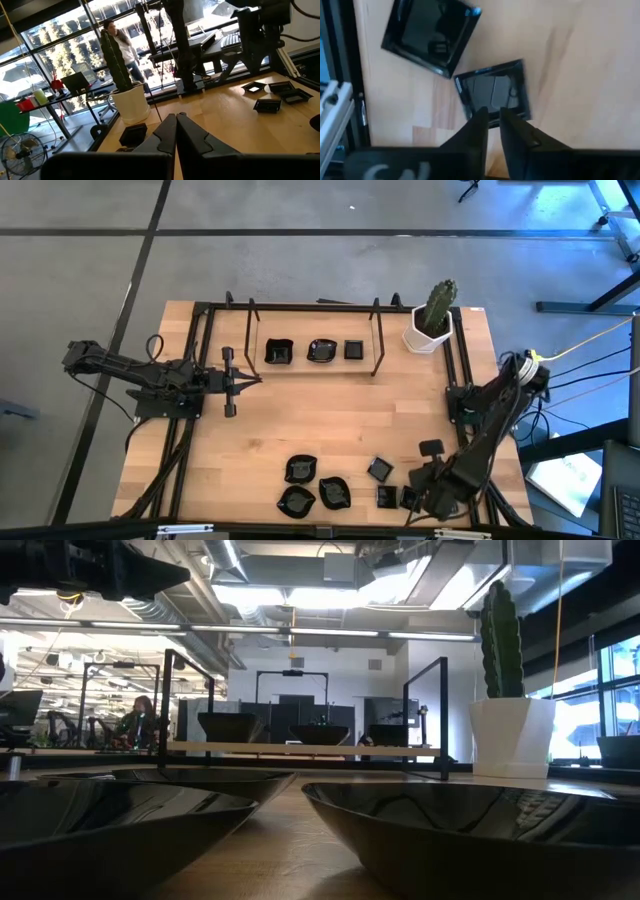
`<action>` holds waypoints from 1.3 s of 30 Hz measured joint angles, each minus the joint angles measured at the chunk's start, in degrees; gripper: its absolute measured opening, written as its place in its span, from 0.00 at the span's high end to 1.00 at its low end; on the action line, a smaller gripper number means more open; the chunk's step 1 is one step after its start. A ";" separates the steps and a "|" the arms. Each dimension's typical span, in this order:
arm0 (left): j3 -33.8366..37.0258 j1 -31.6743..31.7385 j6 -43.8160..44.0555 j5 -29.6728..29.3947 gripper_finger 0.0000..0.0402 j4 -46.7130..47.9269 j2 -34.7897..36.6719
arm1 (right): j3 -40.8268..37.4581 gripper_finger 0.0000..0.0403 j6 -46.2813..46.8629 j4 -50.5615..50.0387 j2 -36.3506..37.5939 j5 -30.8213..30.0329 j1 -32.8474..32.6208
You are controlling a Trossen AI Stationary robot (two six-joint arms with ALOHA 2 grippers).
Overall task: Pick & Place Mini shaped plates
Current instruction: Stack the square plate on the top of the square plate on the shelf
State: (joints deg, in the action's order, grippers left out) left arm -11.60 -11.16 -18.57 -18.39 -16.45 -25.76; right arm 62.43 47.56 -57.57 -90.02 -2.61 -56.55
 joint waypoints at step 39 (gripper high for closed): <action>0.00 0.00 -0.09 0.01 0.98 0.02 0.02 | -2.93 0.76 3.24 7.74 -4.65 7.06 0.09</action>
State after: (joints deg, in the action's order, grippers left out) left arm -11.60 -11.16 -18.66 -18.39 -16.43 -25.74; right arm 59.51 50.81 -49.83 -94.67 4.45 -56.47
